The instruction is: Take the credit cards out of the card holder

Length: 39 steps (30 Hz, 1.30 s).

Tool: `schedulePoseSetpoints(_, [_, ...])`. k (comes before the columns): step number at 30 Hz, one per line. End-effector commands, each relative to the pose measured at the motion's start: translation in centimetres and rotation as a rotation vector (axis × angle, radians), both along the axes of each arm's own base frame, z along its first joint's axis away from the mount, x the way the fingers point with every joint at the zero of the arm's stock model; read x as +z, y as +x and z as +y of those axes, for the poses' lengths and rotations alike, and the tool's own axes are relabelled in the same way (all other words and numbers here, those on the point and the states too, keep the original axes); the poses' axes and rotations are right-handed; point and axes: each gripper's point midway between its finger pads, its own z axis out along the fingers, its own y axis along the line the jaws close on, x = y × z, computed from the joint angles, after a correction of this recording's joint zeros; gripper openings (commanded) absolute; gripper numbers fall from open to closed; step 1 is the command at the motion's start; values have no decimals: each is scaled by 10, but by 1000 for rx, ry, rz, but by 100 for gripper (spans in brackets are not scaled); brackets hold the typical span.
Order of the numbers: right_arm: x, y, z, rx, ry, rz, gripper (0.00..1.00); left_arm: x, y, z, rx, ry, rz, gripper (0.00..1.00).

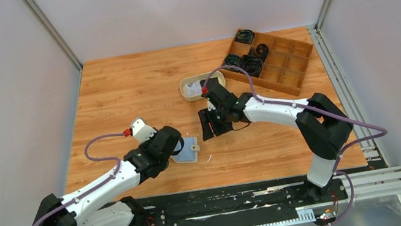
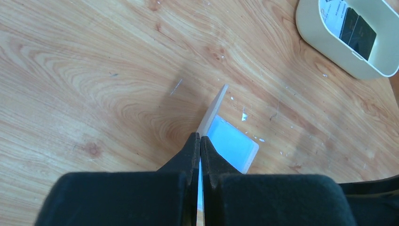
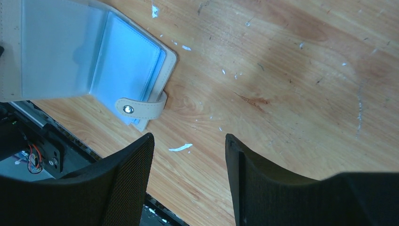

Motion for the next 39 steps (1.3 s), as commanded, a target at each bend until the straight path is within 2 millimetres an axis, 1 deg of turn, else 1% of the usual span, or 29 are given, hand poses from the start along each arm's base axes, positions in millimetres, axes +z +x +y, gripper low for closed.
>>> schedulePoseSetpoints(1, [-10, -14, 8, 19, 26, 47, 61, -3, 2, -6, 3, -29, -9, 0])
schedulePoseSetpoints(4, [-15, -18, 13, 14, 65, 79, 61, -13, -2, -23, -40, -53, 19, 0])
schedulePoseSetpoints(6, [-20, -22, 18, 12, 94, 101, 61, -13, -4, -29, -53, -38, 25, 0])
schedulePoseSetpoints(10, [-33, -32, 22, 2, 122, 151, 60, -7, -3, -41, -78, -59, 7, 0])
schedulePoseSetpoints(17, [-53, -41, 23, -36, 162, 198, 59, -5, -6, -58, -119, -89, 7, 0])
schedulePoseSetpoints(20, [-61, -43, 22, -36, 160, 207, 59, -3, -6, -69, -146, -113, 7, 0])
schedulePoseSetpoints(24, [-68, -44, 20, -38, 153, 209, 58, -6, -8, -84, -181, -153, 34, 0])
schedulePoseSetpoints(31, [-85, -48, 14, -48, 132, 225, 58, -2, -10, -100, -221, -168, 24, 0])
schedulePoseSetpoints(32, [-90, -48, 13, -49, 131, 229, 58, 0, -10, -109, -244, -199, 22, 0])
schedulePoseSetpoints(35, [-98, -49, 13, -51, 133, 246, 58, -2, -15, -123, -285, -238, 45, 0])
schedulePoseSetpoints(39, [-104, -51, 10, -59, 139, 265, 57, -10, -18, -132, -306, -233, 76, 0])
